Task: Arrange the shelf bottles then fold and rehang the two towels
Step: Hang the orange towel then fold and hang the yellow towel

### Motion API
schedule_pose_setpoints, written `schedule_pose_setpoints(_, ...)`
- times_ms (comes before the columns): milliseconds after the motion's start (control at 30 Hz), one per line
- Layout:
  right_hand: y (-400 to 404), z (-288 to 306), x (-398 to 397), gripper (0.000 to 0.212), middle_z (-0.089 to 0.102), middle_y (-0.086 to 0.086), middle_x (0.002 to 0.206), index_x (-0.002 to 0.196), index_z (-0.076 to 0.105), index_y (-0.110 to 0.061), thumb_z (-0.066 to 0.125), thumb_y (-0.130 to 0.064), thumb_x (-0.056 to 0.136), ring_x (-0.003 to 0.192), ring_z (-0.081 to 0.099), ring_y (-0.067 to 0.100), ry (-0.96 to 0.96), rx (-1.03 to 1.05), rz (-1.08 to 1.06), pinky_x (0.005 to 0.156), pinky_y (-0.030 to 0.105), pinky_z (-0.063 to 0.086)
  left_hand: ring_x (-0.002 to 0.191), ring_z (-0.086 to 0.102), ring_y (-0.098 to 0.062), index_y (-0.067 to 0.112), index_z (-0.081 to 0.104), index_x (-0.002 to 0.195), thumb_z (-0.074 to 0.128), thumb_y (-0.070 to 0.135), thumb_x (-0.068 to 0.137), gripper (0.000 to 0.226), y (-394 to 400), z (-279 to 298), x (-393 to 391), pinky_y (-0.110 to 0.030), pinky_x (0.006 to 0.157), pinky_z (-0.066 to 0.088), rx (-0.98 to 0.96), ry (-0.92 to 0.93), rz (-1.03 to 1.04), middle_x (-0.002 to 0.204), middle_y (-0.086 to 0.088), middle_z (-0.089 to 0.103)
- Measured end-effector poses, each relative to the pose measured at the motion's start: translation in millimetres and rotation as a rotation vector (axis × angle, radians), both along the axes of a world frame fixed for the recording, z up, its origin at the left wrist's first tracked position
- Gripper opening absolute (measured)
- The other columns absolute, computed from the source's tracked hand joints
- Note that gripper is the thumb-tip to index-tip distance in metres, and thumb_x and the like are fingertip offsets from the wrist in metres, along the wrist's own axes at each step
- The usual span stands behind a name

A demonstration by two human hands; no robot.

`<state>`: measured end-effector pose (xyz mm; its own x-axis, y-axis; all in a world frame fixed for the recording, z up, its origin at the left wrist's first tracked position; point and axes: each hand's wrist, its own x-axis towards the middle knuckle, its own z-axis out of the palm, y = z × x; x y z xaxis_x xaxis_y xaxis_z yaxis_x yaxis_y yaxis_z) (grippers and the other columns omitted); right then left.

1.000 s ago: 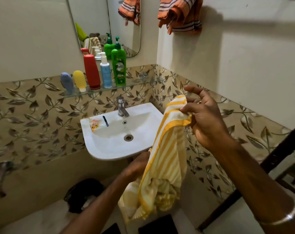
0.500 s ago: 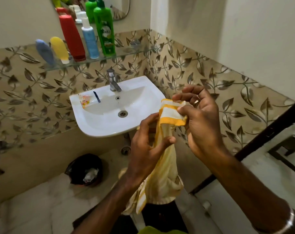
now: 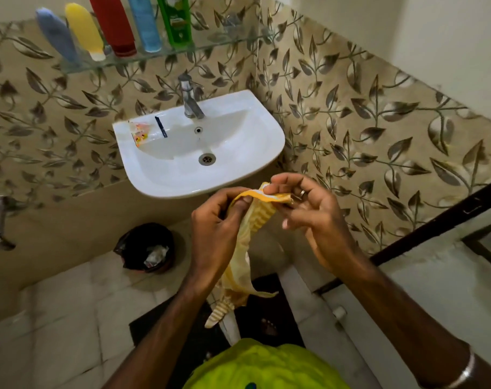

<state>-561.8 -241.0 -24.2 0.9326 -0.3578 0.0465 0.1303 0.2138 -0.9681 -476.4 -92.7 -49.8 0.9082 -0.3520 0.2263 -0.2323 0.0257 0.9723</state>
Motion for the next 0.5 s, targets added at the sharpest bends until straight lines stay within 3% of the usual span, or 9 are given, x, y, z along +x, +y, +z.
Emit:
schedule_pose_setpoints(67, -3.3, -8.8, -1.2, 0.045, 0.071, 0.017, 0.110, 0.114, 0.066, -0.001, 0.062, 0.018, 0.074, 0.110, 0.070, 0.028, 0.013, -0.178, 0.006, 0.094, 0.038, 0.058, 0.087, 0.073, -0.018, 0.012, 0.076, 0.098, 0.068, 0.009, 0.091, 0.011, 3.6, 2.2, 3.5, -0.037, 0.077, 0.059, 0.010, 0.003, -0.009, 0.091, 0.002, 0.077)
schedule_pose_setpoints(133, -8.3, -12.2, 1.7, 0.024, 0.076, 0.014, 0.100, 0.109, 0.071, -0.001, 0.069, 0.009, 0.087, 0.093, 0.075, 0.025, 0.030, -0.373, -0.054, 0.081, 0.035, 0.063, 0.087, 0.073, -0.017, 0.013, 0.076, 0.097, 0.070, 0.010, 0.089, 0.010, 7.1, 1.8, 4.9, -0.038, 0.076, 0.060, 0.035, 0.010, -0.021, 0.090, 0.002, 0.076)
schedule_pose_setpoints(200, -14.5, -14.7, 6.9, 0.018, 0.076, 0.009, 0.088, 0.106, 0.074, -0.002, 0.071, 0.000, 0.089, 0.074, 0.075, 0.013, 0.034, -0.413, -0.082, 0.061, 0.023, 0.059, 0.084, 0.073, -0.020, 0.014, 0.077, 0.094, 0.072, 0.012, 0.088, 0.008, 10.8, -0.7, 4.6, -0.042, 0.073, 0.060, 0.058, 0.050, -0.031, 0.088, 0.001, 0.076)
schedule_pose_setpoints(267, -19.3, -17.6, 13.0, 0.018, 0.076, -0.002, 0.089, 0.104, 0.077, -0.009, 0.075, -0.005, 0.086, 0.074, 0.068, 0.004, 0.026, -0.495, -0.095, 0.063, 0.018, 0.052, 0.081, 0.073, -0.023, 0.014, 0.077, 0.092, 0.073, 0.015, 0.087, 0.006, 14.1, -3.8, 2.4, -0.045, 0.071, 0.059, 0.081, 0.071, -0.044, 0.085, -0.001, 0.076)
schedule_pose_setpoints(333, -23.3, -21.8, 18.4, 0.019, 0.075, -0.009, 0.091, 0.100, 0.078, -0.020, 0.077, -0.007, 0.085, 0.083, 0.066, 0.007, 0.031, -0.510, -0.079, 0.072, 0.024, 0.055, 0.078, 0.072, -0.024, 0.017, 0.076, 0.091, 0.074, 0.022, 0.084, 0.009, 14.4, -5.9, 0.7, -0.045, 0.070, 0.059, 0.105, 0.070, -0.044, 0.084, 0.000, 0.076)
schedule_pose_setpoints(400, -24.8, -23.9, 23.7, 0.017, 0.075, -0.004, 0.092, 0.098, 0.076, -0.019, 0.073, -0.005, 0.088, 0.089, 0.070, 0.013, 0.023, -0.402, 0.019, 0.081, 0.036, 0.060, 0.080, 0.072, -0.020, 0.023, 0.075, 0.095, 0.076, 0.032, 0.082, 0.015, 12.2, -6.0, -0.4, -0.039, 0.069, 0.060, 0.129, 0.071, -0.057, 0.088, 0.004, 0.076)
schedule_pose_setpoints(500, -22.7, -28.4, 33.0, 0.012, 0.073, -0.001, 0.091, 0.099, 0.073, -0.015, 0.071, -0.005, 0.091, 0.088, 0.070, 0.017, 0.007, -0.315, 0.152, 0.079, 0.044, 0.059, 0.088, 0.072, -0.007, 0.029, 0.072, 0.104, 0.077, 0.037, 0.081, 0.025, 4.7, -5.0, -2.9, -0.024, 0.072, 0.058, 0.153, 0.058, -0.094, 0.097, 0.011, 0.075)
